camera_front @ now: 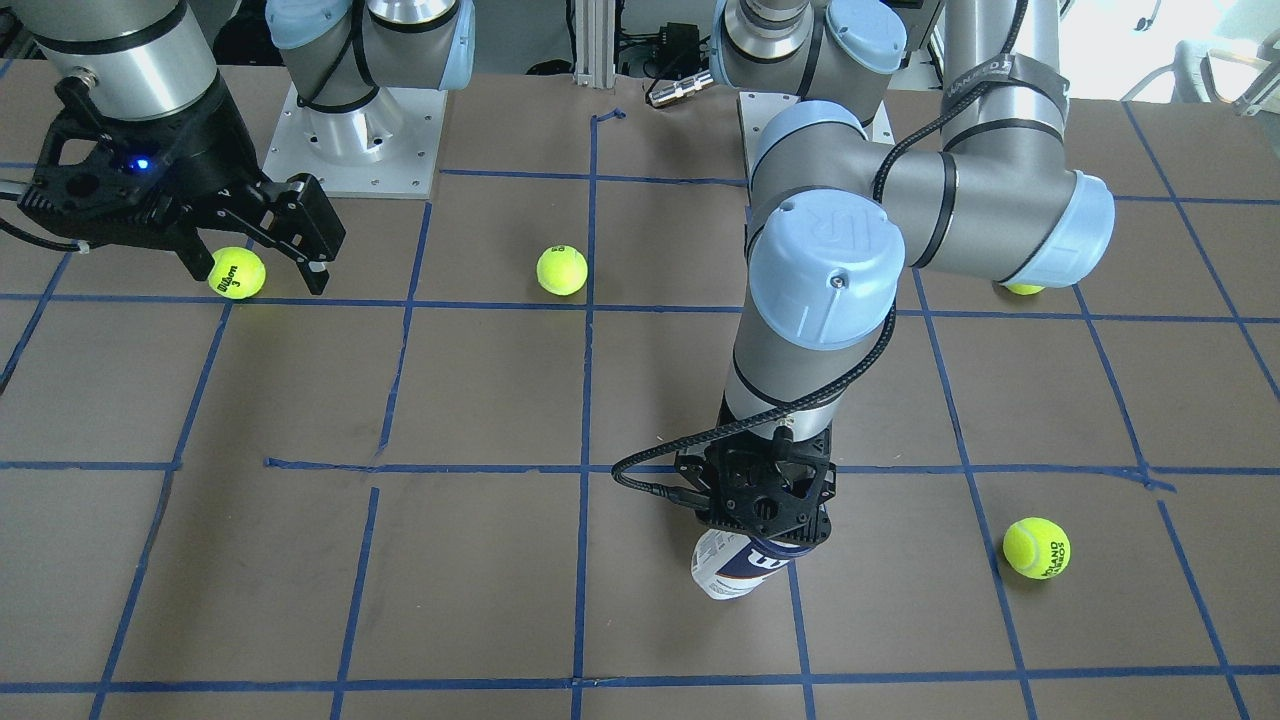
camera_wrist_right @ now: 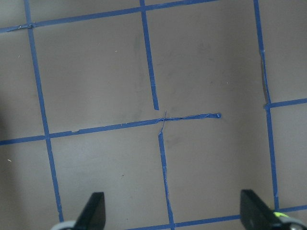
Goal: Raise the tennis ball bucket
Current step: 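Tilt the can upright with the left gripper and set it down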
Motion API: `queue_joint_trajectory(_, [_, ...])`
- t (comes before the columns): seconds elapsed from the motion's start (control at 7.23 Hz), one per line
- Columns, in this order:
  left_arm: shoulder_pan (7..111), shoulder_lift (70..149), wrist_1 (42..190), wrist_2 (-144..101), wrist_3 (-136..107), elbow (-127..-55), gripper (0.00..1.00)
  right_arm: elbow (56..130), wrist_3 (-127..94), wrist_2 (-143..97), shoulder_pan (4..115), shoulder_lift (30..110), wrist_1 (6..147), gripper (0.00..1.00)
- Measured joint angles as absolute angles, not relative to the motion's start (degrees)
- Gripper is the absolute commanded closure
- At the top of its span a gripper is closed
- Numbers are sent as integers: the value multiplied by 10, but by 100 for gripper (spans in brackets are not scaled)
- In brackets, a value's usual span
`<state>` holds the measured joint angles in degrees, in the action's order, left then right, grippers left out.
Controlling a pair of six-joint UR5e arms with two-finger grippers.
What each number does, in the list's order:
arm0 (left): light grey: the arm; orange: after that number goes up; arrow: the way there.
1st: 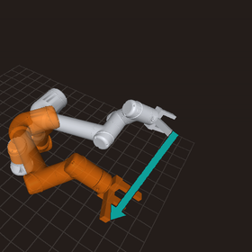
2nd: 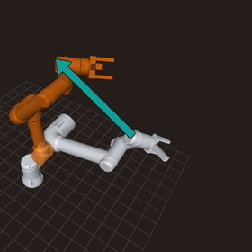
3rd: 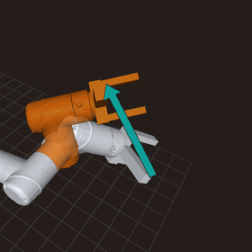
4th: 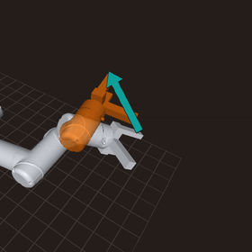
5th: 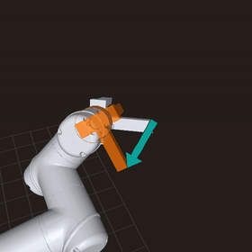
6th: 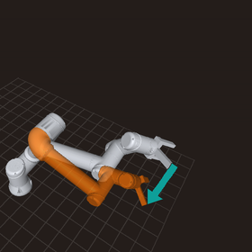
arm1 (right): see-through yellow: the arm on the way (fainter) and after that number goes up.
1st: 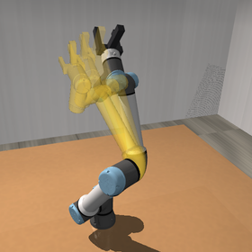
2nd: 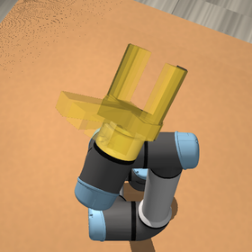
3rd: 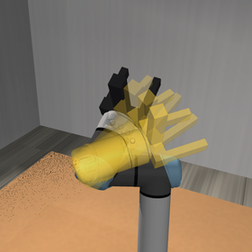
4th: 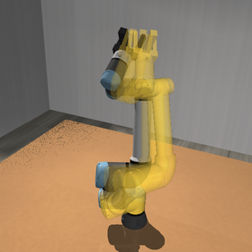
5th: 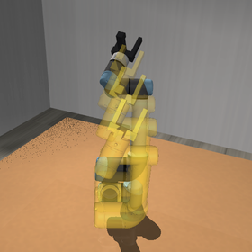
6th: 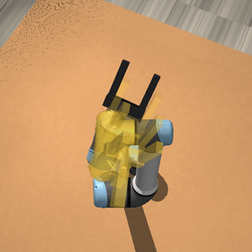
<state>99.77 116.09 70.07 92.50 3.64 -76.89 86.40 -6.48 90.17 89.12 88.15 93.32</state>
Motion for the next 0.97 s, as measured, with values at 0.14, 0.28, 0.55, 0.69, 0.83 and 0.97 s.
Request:
queue_joint_trajectory(0.14, [1000,1163,701,925,55,-769,19,864,-65,902,891,882,933,0])
queue_joint_trajectory(0.28, [1002,1163,702,926,65,-770,0,864,-65,902,891,882,933,0])
queue_joint_trajectory(0.55, [1005,1163,702,925,72,-770,0,864,-65,902,891,882,933,0])
queue_joint_trajectory(0.69, [1006,1162,702,924,72,-770,0,864,-65,902,891,882,933,0])
queue_joint_trajectory(0.83, [1007,1157,707,923,72,-769,0,864,-65,902,891,882,933,0])
queue_joint_trajectory(0.97, [1007,1150,718,923,72,-768,0,864,-65,902,891,882,933,0])
